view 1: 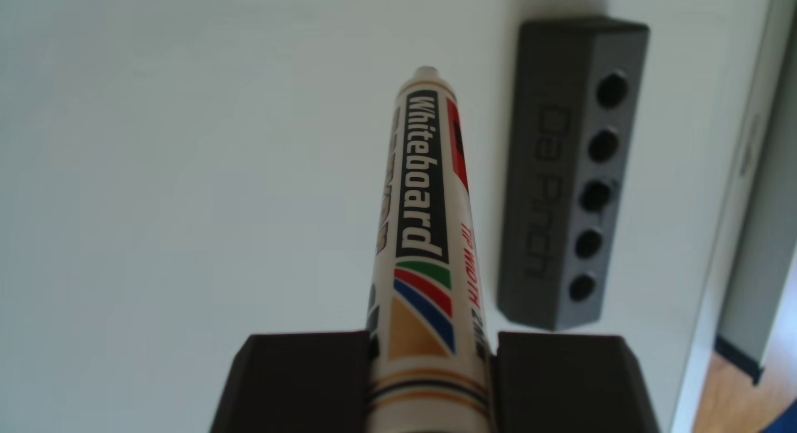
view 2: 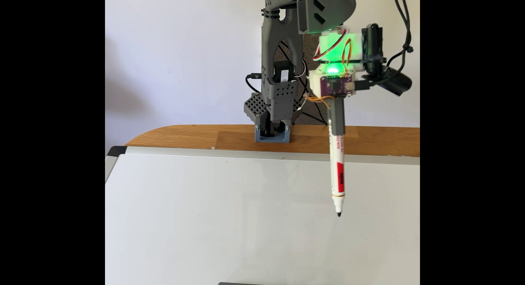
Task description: Draw a face
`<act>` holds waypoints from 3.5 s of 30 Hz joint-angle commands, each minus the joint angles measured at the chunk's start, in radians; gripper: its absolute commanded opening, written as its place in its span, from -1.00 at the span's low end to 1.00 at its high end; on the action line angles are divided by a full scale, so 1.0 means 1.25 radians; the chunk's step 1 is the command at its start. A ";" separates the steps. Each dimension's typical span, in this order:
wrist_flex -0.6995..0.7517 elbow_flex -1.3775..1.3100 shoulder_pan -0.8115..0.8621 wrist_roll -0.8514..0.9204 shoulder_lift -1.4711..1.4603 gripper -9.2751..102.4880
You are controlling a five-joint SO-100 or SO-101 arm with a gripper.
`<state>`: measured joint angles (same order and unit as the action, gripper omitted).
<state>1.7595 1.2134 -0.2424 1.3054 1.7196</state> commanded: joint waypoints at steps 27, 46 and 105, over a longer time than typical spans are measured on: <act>-0.238 -0.006 0.040 0.017 -0.238 -0.85; -0.231 0.001 0.043 0.017 -0.281 -0.85; -0.183 -0.077 0.301 0.118 -0.288 -0.85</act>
<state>1.5570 1.1704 0.1258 1.4511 1.3484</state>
